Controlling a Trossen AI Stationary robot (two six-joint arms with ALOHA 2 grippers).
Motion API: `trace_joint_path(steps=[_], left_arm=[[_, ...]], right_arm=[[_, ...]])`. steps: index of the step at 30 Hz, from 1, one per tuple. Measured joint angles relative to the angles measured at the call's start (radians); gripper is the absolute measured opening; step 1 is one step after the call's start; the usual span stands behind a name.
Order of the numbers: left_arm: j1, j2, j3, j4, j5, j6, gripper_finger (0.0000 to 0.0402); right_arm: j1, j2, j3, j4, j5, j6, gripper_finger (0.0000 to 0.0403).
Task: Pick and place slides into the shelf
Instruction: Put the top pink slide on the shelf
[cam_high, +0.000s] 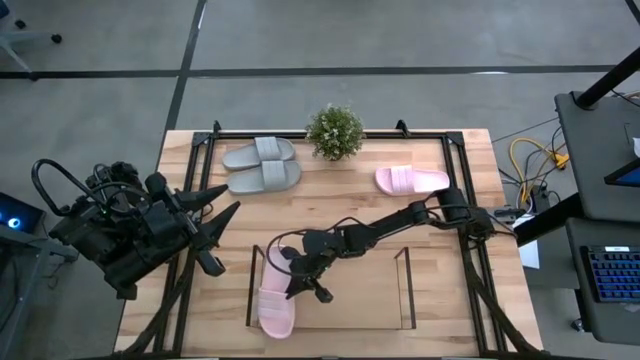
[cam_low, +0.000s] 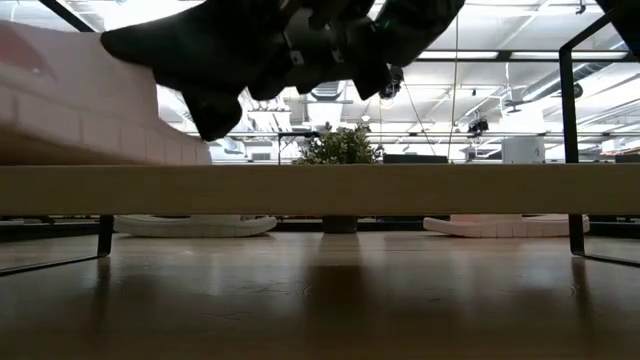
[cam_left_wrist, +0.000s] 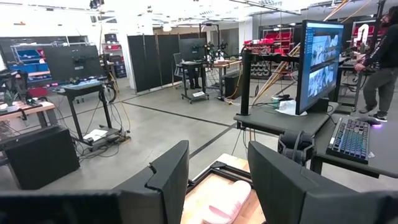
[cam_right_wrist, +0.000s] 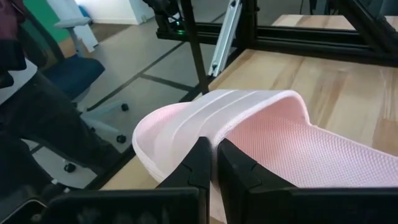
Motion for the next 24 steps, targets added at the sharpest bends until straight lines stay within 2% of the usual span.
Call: trace_joint_path(steps=[19,24], left_arm=[[0.000,0.000,0.000,0.000,0.000,0.000,0.0151],[0.000,0.000,0.000,0.000,0.000,0.000,0.0151]], right_arm=[[-0.005,0.039,0.001,0.029,-0.004,0.013,0.0009],[-0.005,0.039,0.001,0.028,-0.003,0.020,0.0027]])
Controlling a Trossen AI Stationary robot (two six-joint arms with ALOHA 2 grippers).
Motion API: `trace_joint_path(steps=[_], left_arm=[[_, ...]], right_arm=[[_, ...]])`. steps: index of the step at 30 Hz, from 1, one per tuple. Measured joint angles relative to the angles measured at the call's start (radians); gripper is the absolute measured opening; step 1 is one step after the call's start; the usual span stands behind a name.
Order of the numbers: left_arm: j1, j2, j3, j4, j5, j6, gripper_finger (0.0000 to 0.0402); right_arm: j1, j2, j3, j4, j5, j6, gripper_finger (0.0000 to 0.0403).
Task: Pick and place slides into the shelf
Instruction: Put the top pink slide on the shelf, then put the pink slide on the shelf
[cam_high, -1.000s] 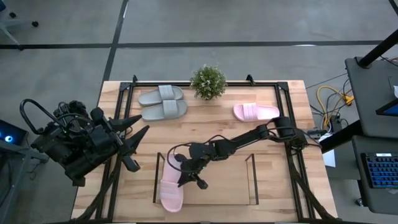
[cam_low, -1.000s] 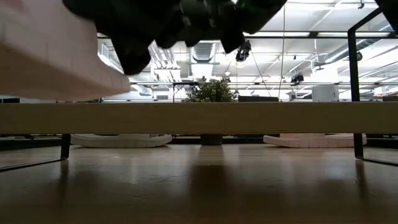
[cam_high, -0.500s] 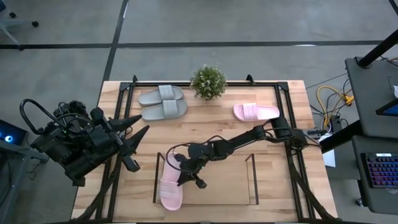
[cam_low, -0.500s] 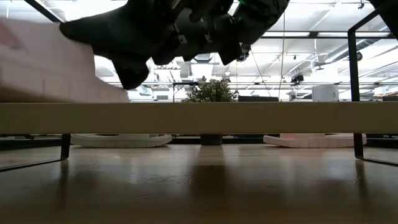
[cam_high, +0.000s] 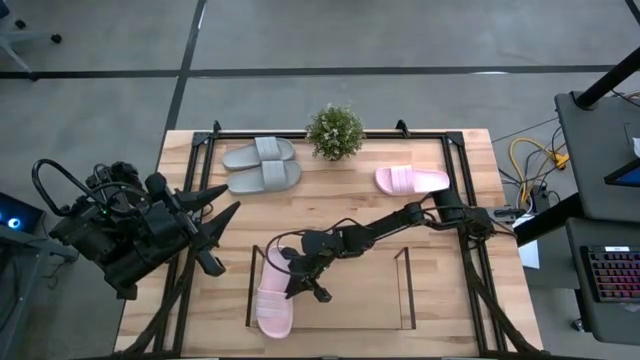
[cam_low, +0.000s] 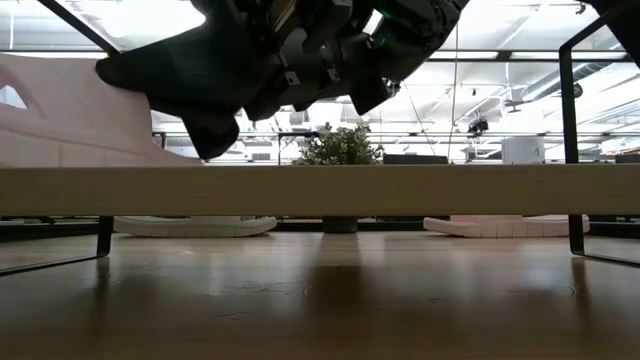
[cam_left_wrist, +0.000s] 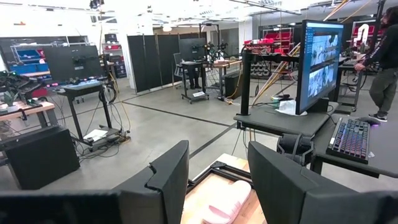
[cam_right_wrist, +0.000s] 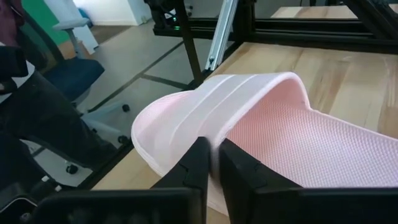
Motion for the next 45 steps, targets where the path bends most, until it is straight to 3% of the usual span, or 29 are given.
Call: trace_joint_path(steps=[20,36,45], left_arm=[[0.000,0.000,0.000,-0.001,0.000,0.000,0.0151],[0.000,0.001,-0.031,-0.001,0.000,0.000,0.0151],[0.000,0.001,-0.035,0.000,0.000,0.003,0.0151]], right_arm=[[-0.005,-0.011,-0.001,-0.021,0.007,0.016,0.0146],[-0.029,-0.073,-0.002,-0.130,0.030,-0.015,0.0173],[-0.051,-0.186,-0.001,-0.222,0.067,-0.032,0.0173]])
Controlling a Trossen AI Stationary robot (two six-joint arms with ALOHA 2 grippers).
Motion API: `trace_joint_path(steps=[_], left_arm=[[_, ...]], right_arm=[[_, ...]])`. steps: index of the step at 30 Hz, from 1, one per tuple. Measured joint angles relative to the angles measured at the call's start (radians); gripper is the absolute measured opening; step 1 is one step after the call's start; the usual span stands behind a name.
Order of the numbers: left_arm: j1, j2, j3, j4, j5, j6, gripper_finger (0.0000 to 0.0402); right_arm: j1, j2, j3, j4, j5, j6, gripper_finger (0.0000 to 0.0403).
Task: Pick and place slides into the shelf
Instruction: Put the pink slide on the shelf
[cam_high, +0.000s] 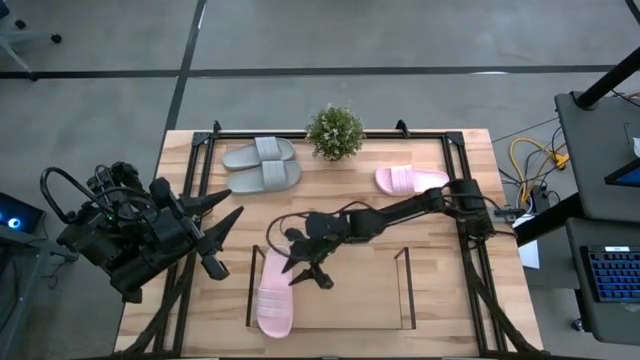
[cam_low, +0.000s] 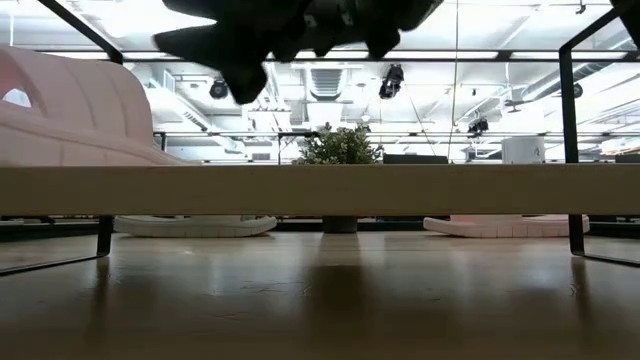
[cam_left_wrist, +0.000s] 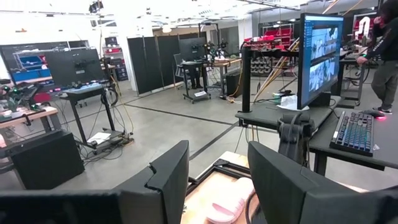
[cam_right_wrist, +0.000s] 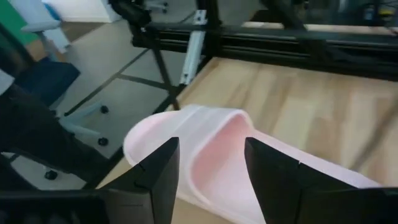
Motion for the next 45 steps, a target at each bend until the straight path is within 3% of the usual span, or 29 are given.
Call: trace_joint_path(steps=[14,21,27,30,37,39,41,45], left_arm=[[0.000,-0.002,-0.002,0.002,0.000,-0.008,0.0151],[0.003,-0.006,-0.008,0.001,0.033,-0.008,0.0151],[0.008,-0.065,-0.020,0.001,0.365,-0.114,0.0151],[0.034,-0.098,-0.035,-0.024,0.619,-0.205,0.0151],[0.097,-0.141,-0.036,-0.267,1.190,-0.456,0.0151],[0.115,-0.160,-0.036,-0.394,1.241,-0.493,0.0151],[0.150,-0.179,-0.037,-0.537,1.229,-0.563,0.0151],[0.310,-0.193,-0.041,-0.748,1.280,-0.697,0.0151]], right_arm=[[-0.045,-0.322,0.000,-0.054,0.089,0.121,0.0148],[0.013,-0.530,0.000,-0.061,0.415,0.099,0.0126],[0.075,-0.654,0.001,-0.153,0.698,0.041,0.0112],[0.084,-0.699,0.001,-0.188,0.732,0.044,0.0109],[0.084,-0.755,0.001,-0.203,0.796,0.047,0.0108],[0.084,-0.760,0.001,-0.204,0.819,0.038,0.0109],[0.084,-0.760,0.000,-0.204,0.829,0.037,0.0109],[0.084,-0.756,0.000,-0.209,0.834,0.037,0.0105]])
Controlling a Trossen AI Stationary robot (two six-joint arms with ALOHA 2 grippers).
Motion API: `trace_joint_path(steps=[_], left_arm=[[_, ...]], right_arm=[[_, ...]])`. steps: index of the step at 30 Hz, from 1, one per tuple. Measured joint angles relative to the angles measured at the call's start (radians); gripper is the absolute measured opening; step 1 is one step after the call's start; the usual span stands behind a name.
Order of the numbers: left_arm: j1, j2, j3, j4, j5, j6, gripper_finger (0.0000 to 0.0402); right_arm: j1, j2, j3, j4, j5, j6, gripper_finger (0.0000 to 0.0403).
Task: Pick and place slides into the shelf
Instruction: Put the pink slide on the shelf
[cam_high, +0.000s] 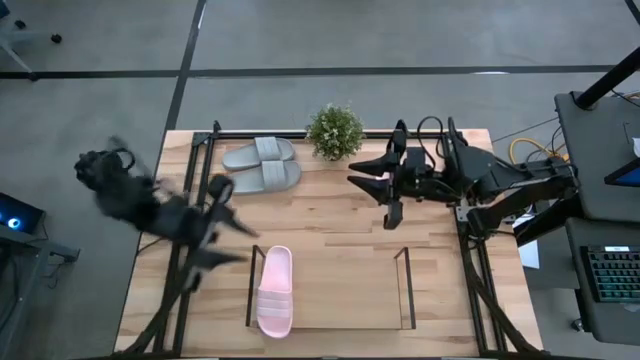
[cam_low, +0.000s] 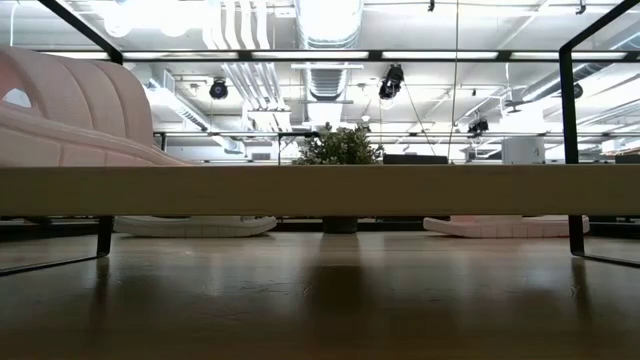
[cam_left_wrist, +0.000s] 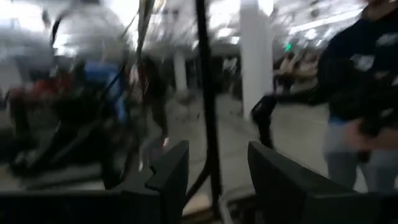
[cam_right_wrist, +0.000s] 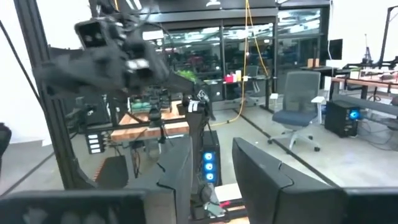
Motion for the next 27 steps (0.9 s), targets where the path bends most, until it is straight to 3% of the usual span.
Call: trace_joint_path(steps=[5,7,12,18,24,27], left_arm=[[0.288,0.024,-0.055,0.015,0.413,-0.097,0.0151],[0.382,0.026,-0.078,0.005,0.466,-0.105,0.0151],[0.535,-0.040,-0.126,-0.012,0.420,-0.064,0.0151],[0.551,-0.264,-0.182,-0.171,0.102,0.080,0.0151],[0.549,-0.515,-0.424,-0.197,0.110,0.013,0.0151],[0.550,-0.673,-0.570,-0.181,0.086,-0.071,0.0151]], right_arm=[[0.000,0.003,0.000,-0.001,0.069,0.005,0.0107],[0.000,0.003,0.000,0.000,0.073,0.008,0.0109],[0.003,0.003,0.000,-0.019,0.074,-0.014,0.0107],[0.002,0.002,0.000,-0.080,0.133,-0.019,0.0100],[0.000,0.001,0.000,-0.119,0.145,-0.009,0.0106],[-0.014,-0.003,0.000,-0.138,0.145,0.076,0.0113]])
